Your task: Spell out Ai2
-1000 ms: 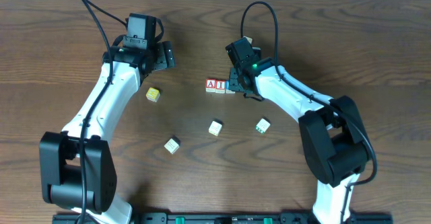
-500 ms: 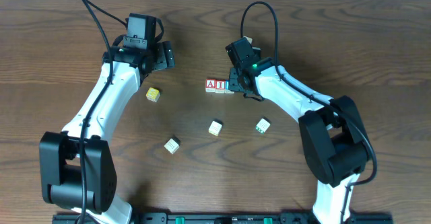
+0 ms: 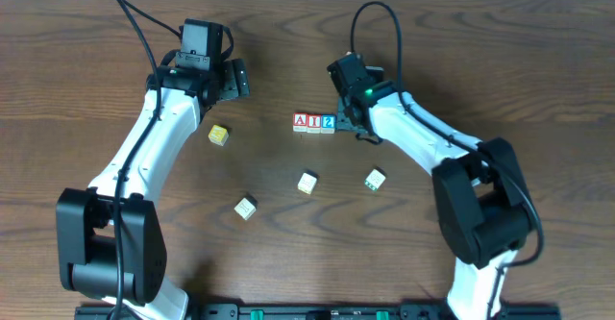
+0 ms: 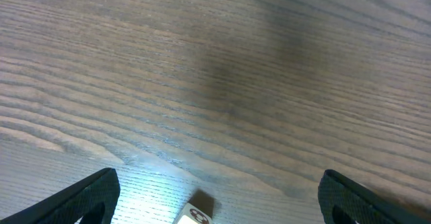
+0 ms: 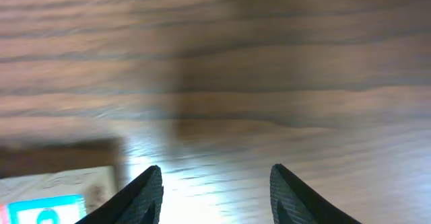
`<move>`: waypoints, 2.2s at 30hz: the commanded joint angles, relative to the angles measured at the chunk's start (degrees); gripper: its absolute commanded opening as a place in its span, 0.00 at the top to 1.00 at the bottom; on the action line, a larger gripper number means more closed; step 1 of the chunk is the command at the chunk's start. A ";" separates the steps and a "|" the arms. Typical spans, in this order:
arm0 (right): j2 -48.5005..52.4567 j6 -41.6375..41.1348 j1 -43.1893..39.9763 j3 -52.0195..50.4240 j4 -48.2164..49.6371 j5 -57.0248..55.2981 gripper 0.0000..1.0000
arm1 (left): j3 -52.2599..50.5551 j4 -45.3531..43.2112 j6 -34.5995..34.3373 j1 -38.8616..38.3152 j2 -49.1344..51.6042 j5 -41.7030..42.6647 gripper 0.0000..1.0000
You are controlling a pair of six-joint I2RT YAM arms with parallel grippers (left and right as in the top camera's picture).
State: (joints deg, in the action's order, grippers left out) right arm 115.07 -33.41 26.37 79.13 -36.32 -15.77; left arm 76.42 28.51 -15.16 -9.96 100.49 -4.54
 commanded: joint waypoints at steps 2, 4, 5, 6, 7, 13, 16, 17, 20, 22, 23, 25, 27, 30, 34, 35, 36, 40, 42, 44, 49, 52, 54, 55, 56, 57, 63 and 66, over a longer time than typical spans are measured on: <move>-9.11 0.92 -2.01 -0.66 -0.63 -6.58 0.75 | 0.79 0.17 0.37 0.20 0.11 -0.79 0.05; -14.25 0.98 -2.60 -3.50 1.57 -7.41 0.68 | 0.79 0.17 0.37 0.20 0.11 -0.76 0.04; -17.05 1.60 -2.99 -5.60 3.50 -7.41 0.51 | 0.79 0.20 0.37 0.20 0.11 -0.79 0.05; -19.93 2.62 -3.50 -8.20 5.92 -7.41 0.36 | 0.79 0.17 0.35 0.20 0.11 -0.79 0.05; -22.71 3.63 -3.98 -10.67 8.07 -7.37 0.33 | 0.79 0.17 0.37 0.20 0.11 -0.76 0.05; -41.57 14.03 -6.69 -27.26 19.41 -5.99 0.01 | 0.79 0.17 0.37 0.20 0.11 -0.76 0.05; -49.75 24.46 -7.23 -35.76 27.87 -1.03 0.01 | 0.79 0.17 0.37 0.20 0.11 -0.76 0.05; -53.24 27.32 -7.61 -39.87 32.41 1.75 0.01 | 0.79 0.17 0.35 0.20 0.11 -0.76 0.05; -59.89 30.53 -9.27 -47.52 40.17 6.01 0.01 | 0.79 0.17 0.37 0.20 0.11 -0.76 0.04; -63.30 30.53 -11.08 -51.01 42.40 8.74 0.01 | 0.79 0.17 0.37 0.20 0.11 -0.76 0.05; -64.63 30.51 -12.22 -52.39 43.28 10.78 0.01 | 0.79 0.17 0.37 0.20 0.11 -0.79 0.05; -67.54 30.51 -16.59 -55.60 45.81 18.43 0.01 | 0.79 0.17 0.37 0.20 0.11 -0.79 0.05; -69.53 30.51 -21.97 -58.12 47.78 25.49 0.01 | 0.79 0.17 0.37 0.20 0.11 -0.76 0.05; -71.71 30.53 -28.04 -60.81 48.17 31.34 0.01 | 0.79 0.17 0.37 0.20 0.11 -0.76 0.05; -74.90 32.15 -29.35 -65.85 50.86 31.67 0.01 | 0.79 0.17 0.37 0.20 0.11 -0.79 0.05; -75.43 32.22 -29.35 -66.86 51.87 31.65 0.01 | 0.79 0.17 0.35 0.20 0.11 -0.79 0.05; -76.08 32.22 -29.35 -68.04 52.87 31.65 0.01 | 0.79 0.17 0.37 0.20 0.11 -0.76 0.04; -78.14 32.22 -29.35 -71.52 54.14 30.62 0.01 | 0.79 0.17 0.37 0.20 0.11 -0.79 0.05; -79.56 32.22 -29.35 -73.05 54.38 29.59 0.01 | 0.79 0.17 0.35 0.20 0.11 -0.76 0.05; -81.59 32.22 -29.35 -74.86 56.17 29.16 0.01 | 0.79 0.17 0.35 0.20 0.11 -0.79 0.04; -87.56 32.22 -29.35 -76.70 58.88 28.35 0.01 | 0.79 0.17 0.37 0.20 0.11 -0.76 0.05; -91.12 32.20 -29.35 -76.74 59.82 27.78 0.01 | 0.79 0.17 0.37 0.20 0.11 -0.76 0.04; -93.48 32.22 -29.35 -76.78 61.02 27.78 0.01 | 0.79 0.17 0.37 0.20 0.11 -0.79 0.05; -94.49 32.20 -29.35 -76.81 61.51 27.78 0.01 | 0.79 0.17 0.37 0.20 0.11 -0.76 0.04; -95.58 32.20 -29.35 -76.85 62.03 27.78 0.01 | 0.79 0.20 0.37 0.20 0.11 -0.76 0.04; -96.43 32.20 -29.35 -77.00 62.58 27.80 0.01 | 0.79 0.17 0.37 0.20 0.11 -0.79 0.05; -97.31 30.80 -29.29 -78.84 63.14 28.20 0.01 | 0.79 0.17 0.37 0.20 0.11 -0.79 0.05; -97.35 30.45 -29.29 -78.84 63.14 28.20 0.01 | 0.79 0.17 0.37 0.20 0.11 -0.76 0.05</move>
State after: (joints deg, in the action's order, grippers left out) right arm 18.11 -2.33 -2.66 0.54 26.68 12.64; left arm 76.42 28.51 -15.16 -9.96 100.49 -4.73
